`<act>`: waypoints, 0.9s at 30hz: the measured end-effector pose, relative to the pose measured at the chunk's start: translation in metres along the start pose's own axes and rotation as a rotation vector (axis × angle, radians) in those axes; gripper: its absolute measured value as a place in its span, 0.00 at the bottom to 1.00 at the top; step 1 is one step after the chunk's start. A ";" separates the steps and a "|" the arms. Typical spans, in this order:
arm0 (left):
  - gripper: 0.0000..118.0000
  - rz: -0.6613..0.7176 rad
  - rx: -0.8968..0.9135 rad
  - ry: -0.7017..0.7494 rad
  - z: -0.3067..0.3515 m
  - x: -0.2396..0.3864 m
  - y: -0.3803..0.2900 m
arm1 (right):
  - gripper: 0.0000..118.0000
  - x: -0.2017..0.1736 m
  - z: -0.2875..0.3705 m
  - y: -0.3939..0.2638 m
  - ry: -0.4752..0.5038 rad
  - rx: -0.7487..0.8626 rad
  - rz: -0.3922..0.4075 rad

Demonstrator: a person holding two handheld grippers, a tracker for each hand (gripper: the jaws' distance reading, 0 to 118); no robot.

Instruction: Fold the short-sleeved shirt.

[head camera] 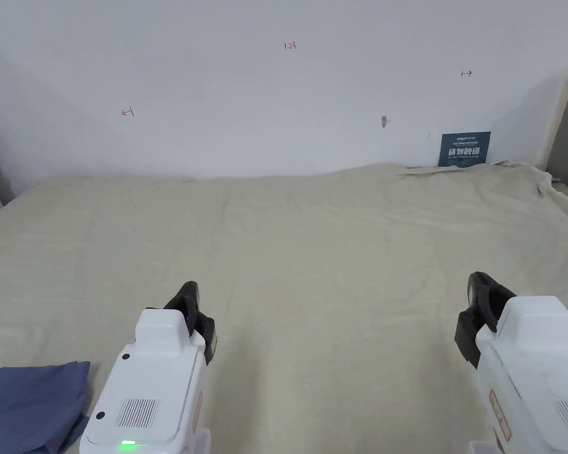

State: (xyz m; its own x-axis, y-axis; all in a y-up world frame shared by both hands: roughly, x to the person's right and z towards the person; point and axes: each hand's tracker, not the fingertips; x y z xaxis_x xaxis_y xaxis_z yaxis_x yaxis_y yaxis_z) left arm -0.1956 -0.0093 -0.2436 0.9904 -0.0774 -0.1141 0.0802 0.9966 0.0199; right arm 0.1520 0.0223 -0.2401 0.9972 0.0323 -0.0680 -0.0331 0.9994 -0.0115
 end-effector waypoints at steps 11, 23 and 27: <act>0.00 0.007 0.004 0.008 0.000 -0.002 0.001 | 0.00 -0.002 0.000 0.004 0.002 0.010 0.003; 1.00 0.041 0.009 0.000 -0.001 -0.010 -0.001 | 0.84 -0.004 0.002 0.004 -0.010 0.020 0.014; 1.00 0.014 0.002 0.002 0.000 -0.009 0.002 | 0.92 -0.004 0.001 0.004 -0.005 0.007 0.003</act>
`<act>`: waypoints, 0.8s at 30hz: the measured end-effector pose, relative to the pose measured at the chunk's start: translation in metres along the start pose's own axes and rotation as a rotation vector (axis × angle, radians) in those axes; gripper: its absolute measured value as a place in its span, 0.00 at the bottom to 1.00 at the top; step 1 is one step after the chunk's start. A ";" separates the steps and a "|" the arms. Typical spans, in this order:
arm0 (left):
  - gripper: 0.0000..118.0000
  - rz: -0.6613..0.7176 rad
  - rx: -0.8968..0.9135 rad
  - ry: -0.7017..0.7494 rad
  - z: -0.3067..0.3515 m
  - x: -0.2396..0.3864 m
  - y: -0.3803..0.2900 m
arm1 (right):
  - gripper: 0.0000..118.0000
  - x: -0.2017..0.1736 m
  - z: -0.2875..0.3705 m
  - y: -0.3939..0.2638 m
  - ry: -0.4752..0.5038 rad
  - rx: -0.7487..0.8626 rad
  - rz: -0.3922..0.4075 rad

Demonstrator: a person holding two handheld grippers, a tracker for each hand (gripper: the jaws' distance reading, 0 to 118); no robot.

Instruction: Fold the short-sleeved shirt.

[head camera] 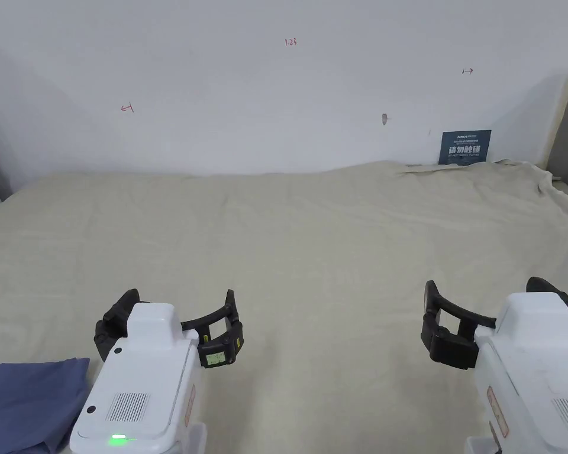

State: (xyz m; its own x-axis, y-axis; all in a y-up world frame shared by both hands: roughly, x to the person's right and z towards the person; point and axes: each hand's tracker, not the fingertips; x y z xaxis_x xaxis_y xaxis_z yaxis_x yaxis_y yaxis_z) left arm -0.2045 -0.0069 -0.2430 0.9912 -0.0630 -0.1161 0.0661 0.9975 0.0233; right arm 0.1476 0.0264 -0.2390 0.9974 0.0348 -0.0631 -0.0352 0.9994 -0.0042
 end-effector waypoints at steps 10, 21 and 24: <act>1.00 -0.008 0.016 0.010 0.000 0.003 0.001 | 0.93 -0.001 -0.002 0.002 -0.003 0.006 -0.002; 1.00 -0.013 0.018 0.010 0.001 0.002 -0.001 | 0.93 -0.001 -0.003 0.002 -0.004 0.015 -0.011; 1.00 -0.014 0.018 0.011 0.000 0.003 0.001 | 0.93 -0.001 -0.003 0.002 -0.004 0.016 -0.007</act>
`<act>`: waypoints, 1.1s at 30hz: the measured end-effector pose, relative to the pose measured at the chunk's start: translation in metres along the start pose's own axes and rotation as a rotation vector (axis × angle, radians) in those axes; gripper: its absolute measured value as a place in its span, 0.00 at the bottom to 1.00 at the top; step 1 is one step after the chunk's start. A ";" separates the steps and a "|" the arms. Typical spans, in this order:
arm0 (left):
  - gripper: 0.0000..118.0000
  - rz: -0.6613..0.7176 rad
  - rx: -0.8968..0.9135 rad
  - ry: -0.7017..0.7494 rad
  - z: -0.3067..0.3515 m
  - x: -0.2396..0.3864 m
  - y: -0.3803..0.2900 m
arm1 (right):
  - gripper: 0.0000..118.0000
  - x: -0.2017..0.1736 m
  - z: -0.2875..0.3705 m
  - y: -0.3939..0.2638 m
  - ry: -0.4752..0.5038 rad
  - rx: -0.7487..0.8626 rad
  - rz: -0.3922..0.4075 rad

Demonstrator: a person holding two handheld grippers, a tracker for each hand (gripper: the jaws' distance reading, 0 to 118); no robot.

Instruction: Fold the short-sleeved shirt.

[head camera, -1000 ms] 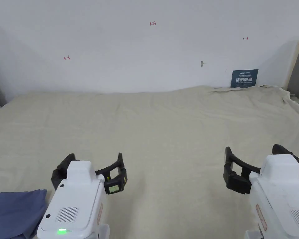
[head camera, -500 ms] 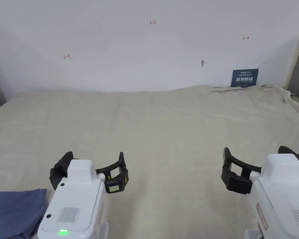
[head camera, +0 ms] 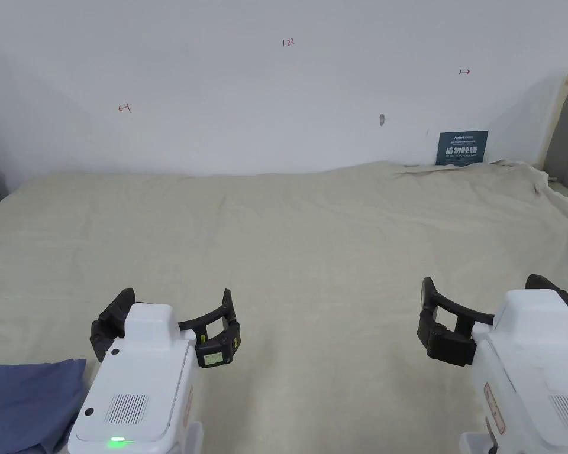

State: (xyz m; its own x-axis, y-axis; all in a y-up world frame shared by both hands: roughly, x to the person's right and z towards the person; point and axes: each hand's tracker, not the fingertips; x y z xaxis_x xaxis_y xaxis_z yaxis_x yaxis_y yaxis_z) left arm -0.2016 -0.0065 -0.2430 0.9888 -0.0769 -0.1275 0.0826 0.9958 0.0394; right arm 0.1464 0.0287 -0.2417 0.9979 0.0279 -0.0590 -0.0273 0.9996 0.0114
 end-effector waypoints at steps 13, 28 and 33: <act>1.00 0.005 0.005 0.002 -0.001 0.000 0.002 | 0.93 0.000 0.000 0.000 -0.004 0.001 0.000; 1.00 0.005 0.006 0.006 -0.001 -0.002 0.002 | 0.93 -0.002 -0.001 0.001 0.001 0.001 0.002; 1.00 0.012 0.003 0.007 -0.002 -0.003 0.001 | 0.93 -0.003 -0.001 0.002 0.002 0.003 0.006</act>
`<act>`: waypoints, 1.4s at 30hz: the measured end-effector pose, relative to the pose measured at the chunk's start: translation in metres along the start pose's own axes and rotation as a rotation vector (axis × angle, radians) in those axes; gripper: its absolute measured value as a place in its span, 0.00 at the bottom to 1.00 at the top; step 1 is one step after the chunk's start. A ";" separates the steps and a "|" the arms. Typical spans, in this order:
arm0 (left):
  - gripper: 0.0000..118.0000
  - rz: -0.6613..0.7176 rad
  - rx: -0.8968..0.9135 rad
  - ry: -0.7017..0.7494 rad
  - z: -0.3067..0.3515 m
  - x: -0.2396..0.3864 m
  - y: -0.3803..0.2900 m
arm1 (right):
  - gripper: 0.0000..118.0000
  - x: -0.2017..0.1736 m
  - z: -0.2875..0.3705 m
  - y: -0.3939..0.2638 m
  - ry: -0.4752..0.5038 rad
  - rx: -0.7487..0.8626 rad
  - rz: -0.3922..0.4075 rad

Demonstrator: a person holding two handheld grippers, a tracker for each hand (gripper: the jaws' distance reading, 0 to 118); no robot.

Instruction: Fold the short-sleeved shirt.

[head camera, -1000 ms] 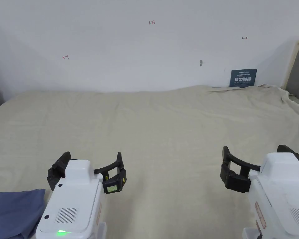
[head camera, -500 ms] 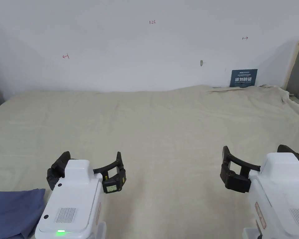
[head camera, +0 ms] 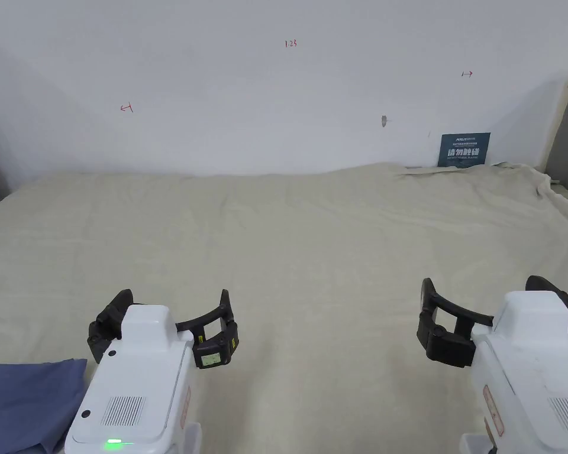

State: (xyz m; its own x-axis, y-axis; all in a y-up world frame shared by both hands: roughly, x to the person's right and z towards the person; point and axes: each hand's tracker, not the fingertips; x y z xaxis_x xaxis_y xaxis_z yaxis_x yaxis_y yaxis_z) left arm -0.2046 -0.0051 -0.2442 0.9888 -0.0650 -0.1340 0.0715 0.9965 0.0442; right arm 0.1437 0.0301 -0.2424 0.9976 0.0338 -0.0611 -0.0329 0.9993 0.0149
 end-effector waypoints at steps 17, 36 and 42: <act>1.00 0.006 -0.001 0.005 0.000 -0.003 -0.001 | 0.93 -0.003 0.000 0.002 -0.020 -0.009 0.011; 1.00 0.044 0.000 0.006 -0.002 -0.010 0.004 | 0.93 0.002 -0.027 0.045 -0.217 -0.574 -0.267; 1.00 0.047 -0.001 0.005 -0.003 -0.011 0.003 | 0.93 0.000 -0.029 0.043 -0.213 -0.558 -0.247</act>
State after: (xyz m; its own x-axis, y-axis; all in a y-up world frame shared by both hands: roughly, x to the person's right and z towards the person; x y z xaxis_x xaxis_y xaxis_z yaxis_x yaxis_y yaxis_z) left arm -0.2159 -0.0009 -0.2455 0.9904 -0.0178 -0.1368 0.0248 0.9985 0.0497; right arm 0.1407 0.0733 -0.2703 0.9684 -0.1439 0.2035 0.2290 0.8360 -0.4986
